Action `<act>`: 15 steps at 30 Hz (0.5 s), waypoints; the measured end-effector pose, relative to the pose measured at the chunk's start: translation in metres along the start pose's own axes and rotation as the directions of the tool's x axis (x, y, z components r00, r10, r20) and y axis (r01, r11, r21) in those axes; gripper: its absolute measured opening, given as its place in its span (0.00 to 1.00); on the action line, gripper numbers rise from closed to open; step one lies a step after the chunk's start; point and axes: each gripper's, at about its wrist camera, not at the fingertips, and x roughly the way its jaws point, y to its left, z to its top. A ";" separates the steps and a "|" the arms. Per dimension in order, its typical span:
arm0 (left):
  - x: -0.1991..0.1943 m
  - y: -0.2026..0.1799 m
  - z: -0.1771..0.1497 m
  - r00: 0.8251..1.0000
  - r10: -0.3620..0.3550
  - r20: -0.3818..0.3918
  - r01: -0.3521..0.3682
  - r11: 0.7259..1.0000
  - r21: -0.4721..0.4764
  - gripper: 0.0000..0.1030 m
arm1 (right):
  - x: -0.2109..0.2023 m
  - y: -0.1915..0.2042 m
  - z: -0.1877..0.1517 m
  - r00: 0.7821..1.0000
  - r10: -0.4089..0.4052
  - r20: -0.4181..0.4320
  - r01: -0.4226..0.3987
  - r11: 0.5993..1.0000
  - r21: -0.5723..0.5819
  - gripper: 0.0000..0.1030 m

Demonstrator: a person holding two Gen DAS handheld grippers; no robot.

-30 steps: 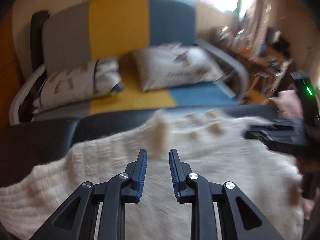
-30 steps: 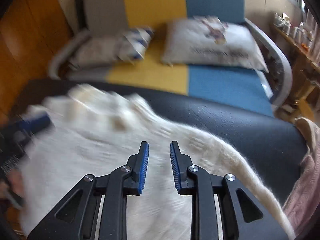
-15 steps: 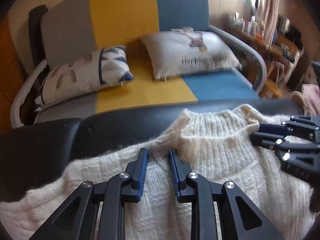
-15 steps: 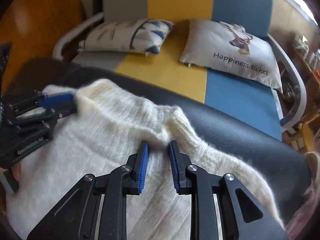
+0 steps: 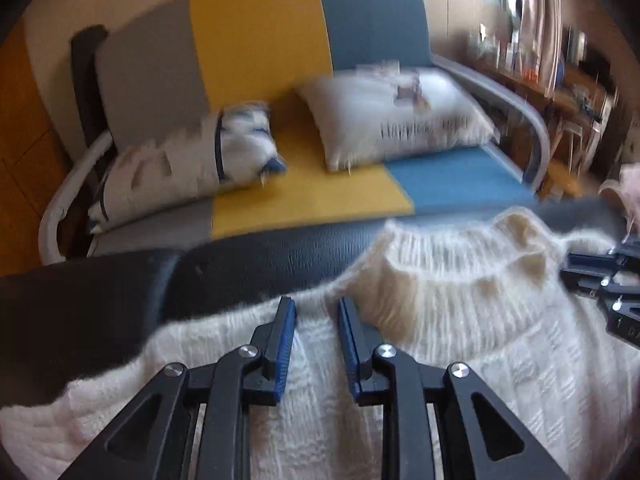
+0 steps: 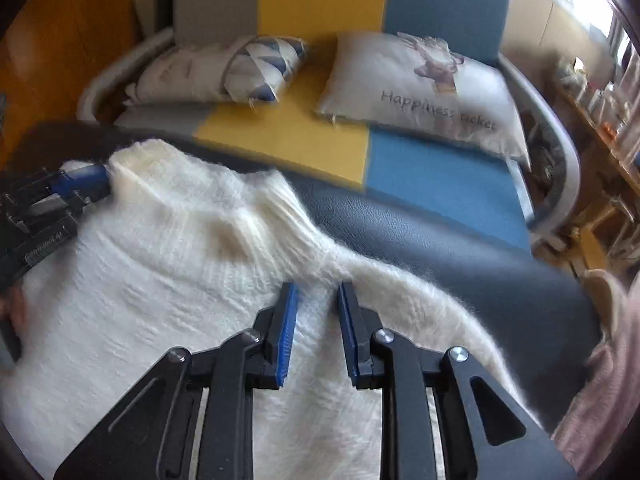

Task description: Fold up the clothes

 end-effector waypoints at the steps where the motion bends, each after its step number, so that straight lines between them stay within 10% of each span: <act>1: -0.002 0.001 0.002 1.000 -0.001 -0.005 0.001 1.000 -0.016 0.23 | -0.002 -0.006 -0.002 1.000 0.018 0.003 -0.018 1.000 0.021 0.21; 10: -0.108 0.006 -0.058 0.984 -0.110 0.136 0.111 0.994 0.001 0.22 | -0.098 -0.045 -0.058 0.974 0.222 0.034 -0.224 0.968 0.109 0.22; 15: -0.124 -0.019 -0.125 0.996 -0.085 0.034 0.082 0.992 0.096 0.22 | -0.089 -0.062 -0.122 0.987 0.123 -0.104 -0.106 0.982 0.158 0.18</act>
